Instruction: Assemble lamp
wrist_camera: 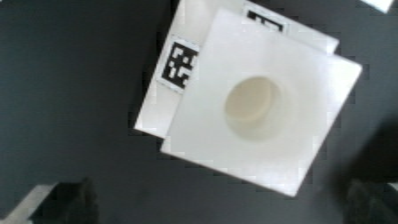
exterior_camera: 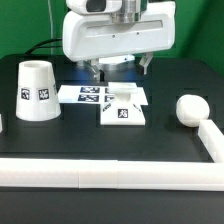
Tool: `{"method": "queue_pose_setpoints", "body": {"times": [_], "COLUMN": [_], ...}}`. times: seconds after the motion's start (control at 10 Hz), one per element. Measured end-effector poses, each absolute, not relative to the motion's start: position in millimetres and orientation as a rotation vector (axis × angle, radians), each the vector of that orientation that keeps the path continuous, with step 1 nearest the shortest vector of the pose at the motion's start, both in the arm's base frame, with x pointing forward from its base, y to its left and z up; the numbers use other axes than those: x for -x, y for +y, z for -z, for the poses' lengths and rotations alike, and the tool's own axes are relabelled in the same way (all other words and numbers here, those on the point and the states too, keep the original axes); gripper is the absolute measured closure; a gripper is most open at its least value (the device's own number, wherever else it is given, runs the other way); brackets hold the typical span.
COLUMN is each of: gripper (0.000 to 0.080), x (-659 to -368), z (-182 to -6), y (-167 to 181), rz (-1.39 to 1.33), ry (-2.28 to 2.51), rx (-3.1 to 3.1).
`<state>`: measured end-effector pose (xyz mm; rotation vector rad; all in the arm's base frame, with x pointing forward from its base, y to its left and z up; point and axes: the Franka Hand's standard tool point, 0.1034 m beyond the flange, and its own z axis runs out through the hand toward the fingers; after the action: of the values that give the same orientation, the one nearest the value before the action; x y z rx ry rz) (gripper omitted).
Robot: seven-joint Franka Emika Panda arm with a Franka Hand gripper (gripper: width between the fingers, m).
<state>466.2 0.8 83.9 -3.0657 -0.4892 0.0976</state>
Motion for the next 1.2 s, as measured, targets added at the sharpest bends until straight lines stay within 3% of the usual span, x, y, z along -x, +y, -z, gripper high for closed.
{"method": "queue_pose_setpoints", "body": {"times": [0.6,1.2], "gripper": [0.01,0.01], "x": [-453.1,-444.1], "z": [-74.1,-60.2], "y": [0.1,7.2], "rz": [-0.116,-0.071], "ry": [0.183,0.0], "rx": [3.09,3.097]}}
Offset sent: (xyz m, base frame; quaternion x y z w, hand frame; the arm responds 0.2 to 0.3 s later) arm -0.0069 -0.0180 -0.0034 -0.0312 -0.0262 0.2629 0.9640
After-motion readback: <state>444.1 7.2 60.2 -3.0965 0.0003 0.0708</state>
